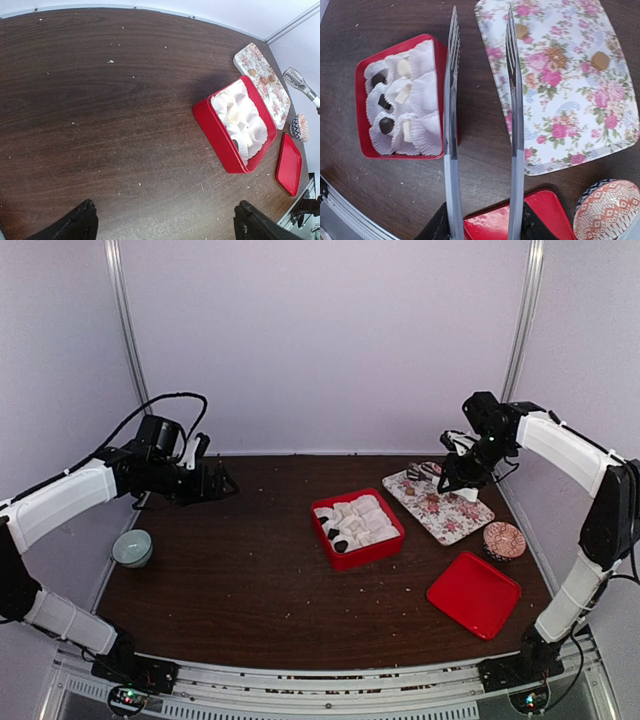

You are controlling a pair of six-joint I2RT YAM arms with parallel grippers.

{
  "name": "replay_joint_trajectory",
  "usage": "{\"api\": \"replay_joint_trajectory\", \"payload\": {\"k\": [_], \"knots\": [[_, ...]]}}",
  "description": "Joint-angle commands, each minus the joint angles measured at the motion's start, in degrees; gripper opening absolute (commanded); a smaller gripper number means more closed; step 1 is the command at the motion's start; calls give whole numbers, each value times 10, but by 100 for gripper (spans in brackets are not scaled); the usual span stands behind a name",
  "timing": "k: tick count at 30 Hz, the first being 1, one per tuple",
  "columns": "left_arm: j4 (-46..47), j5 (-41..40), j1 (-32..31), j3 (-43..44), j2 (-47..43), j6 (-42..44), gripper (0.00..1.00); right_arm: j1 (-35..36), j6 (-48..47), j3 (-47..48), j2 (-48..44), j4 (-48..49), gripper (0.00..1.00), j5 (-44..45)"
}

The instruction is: Pack the chocolate

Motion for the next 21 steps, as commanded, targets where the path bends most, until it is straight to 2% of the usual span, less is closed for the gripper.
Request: {"api": "replay_joint_trajectory", "payload": {"k": [1, 11, 21], "knots": [[0, -10, 4, 22, 10, 12, 98, -47, 10, 8, -4, 23, 40, 49], [0, -14, 5, 27, 21, 9, 98, -119, 9, -6, 32, 28, 43, 117], [2, -15, 5, 31, 28, 9, 98, -125, 1, -7, 77, 35, 45, 135]]}}
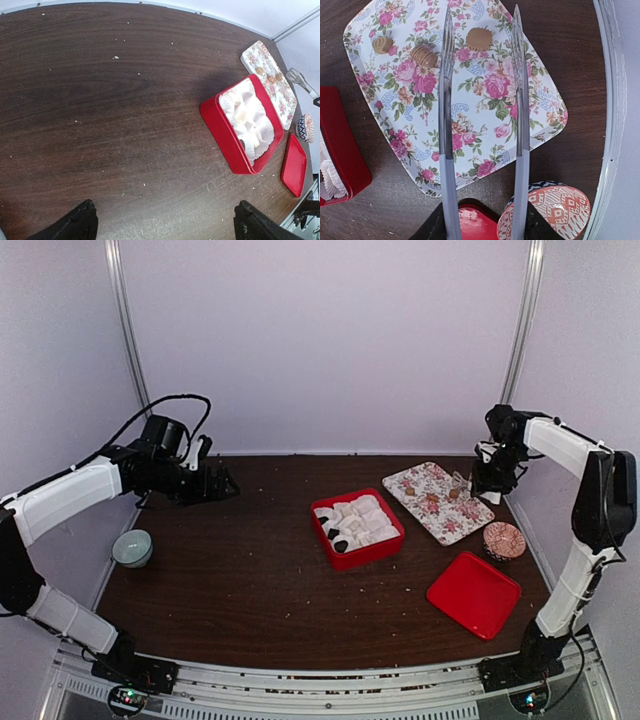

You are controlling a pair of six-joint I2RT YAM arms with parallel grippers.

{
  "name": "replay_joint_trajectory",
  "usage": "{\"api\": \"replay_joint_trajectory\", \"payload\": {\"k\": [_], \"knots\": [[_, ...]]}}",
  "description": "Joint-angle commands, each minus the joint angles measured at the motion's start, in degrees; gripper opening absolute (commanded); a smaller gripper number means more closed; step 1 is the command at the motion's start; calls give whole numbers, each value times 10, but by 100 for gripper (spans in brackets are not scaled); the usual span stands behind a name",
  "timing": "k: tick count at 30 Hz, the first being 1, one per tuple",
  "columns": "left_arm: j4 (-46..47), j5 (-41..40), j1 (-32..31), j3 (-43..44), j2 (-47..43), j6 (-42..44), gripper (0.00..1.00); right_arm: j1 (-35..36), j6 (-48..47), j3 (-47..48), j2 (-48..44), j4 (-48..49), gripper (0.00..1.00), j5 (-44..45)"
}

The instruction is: Pack the chocolate

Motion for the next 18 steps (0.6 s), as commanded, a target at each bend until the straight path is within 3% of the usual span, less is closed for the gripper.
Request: {"api": "replay_joint_trajectory", "payload": {"k": [1, 18], "knots": [[9, -6, 5, 20, 6, 7, 98, -2, -4, -1, 16, 16, 45, 22], [11, -7, 5, 20, 9, -3, 98, -1, -13, 35, 85, 24, 45, 19]]}}
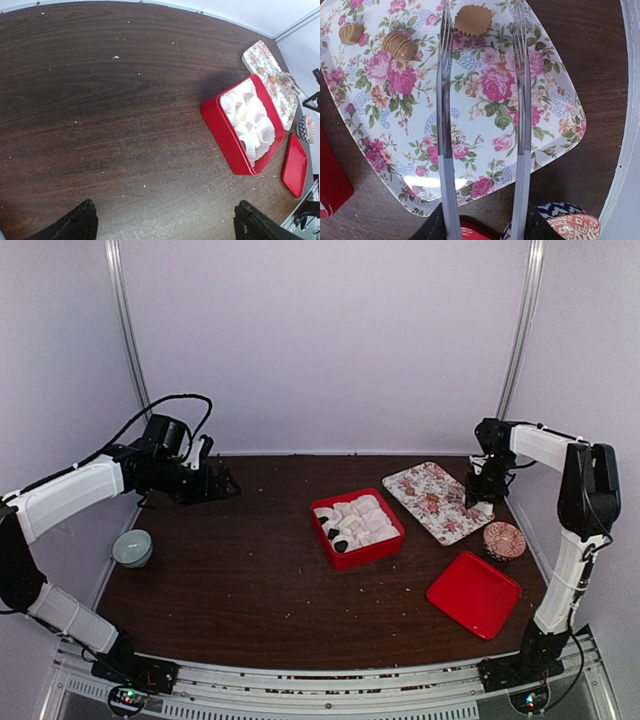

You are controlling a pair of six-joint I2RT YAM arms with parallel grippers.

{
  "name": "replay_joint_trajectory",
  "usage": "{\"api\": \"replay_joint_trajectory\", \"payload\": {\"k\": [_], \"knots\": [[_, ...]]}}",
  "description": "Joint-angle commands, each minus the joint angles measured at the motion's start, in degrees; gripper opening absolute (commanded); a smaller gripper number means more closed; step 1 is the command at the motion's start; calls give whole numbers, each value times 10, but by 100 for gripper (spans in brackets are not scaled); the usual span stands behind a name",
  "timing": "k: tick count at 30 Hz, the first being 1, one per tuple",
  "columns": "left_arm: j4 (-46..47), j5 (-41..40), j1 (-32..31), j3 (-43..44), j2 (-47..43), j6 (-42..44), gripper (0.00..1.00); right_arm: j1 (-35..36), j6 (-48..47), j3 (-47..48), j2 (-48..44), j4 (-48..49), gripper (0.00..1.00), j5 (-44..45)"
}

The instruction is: Pack the chocolate

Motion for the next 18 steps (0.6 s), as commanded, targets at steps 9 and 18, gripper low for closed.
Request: {"api": "replay_joint_trajectory", "payload": {"k": [9, 18], "knots": [[9, -9, 4, 13, 0, -2, 98, -1, -9, 62, 28, -3, 39, 0], [9, -8, 5, 17, 1, 3, 98, -1, -12, 50, 2, -10, 28, -3]]}}
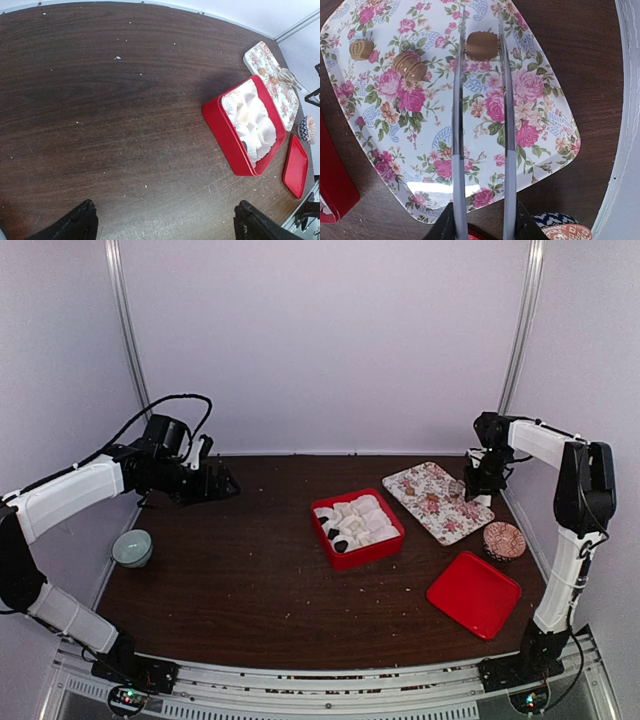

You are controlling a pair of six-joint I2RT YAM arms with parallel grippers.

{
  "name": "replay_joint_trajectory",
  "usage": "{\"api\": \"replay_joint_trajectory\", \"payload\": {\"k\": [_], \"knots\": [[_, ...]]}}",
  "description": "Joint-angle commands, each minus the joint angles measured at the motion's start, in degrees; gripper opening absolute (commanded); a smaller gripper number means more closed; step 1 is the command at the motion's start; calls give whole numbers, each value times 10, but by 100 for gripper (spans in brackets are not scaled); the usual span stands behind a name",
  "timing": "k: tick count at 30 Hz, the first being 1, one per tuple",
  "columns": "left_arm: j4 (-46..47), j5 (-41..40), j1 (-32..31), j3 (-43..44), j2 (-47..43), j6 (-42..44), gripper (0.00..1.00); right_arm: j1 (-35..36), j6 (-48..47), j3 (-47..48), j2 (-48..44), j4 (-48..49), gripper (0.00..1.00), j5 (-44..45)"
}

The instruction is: Pack the chocolate

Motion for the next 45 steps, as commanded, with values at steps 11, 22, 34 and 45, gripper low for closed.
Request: {"api": "replay_joint_trajectory", "payload": {"k": [11, 22, 34, 45], "knots": [[20, 4, 5, 5, -6, 3, 98, 3, 2, -24, -91, -10, 28, -36], [29, 7, 5, -11, -15, -4, 98, 98, 17, -56, -178, 29, 28, -109], [29, 2, 5, -22, -28, -10, 98, 230, 19, -59, -157, 58, 28, -90], [24, 2, 4, -5, -12, -6, 98, 261, 31, -55, -101, 87, 28, -83]]}}
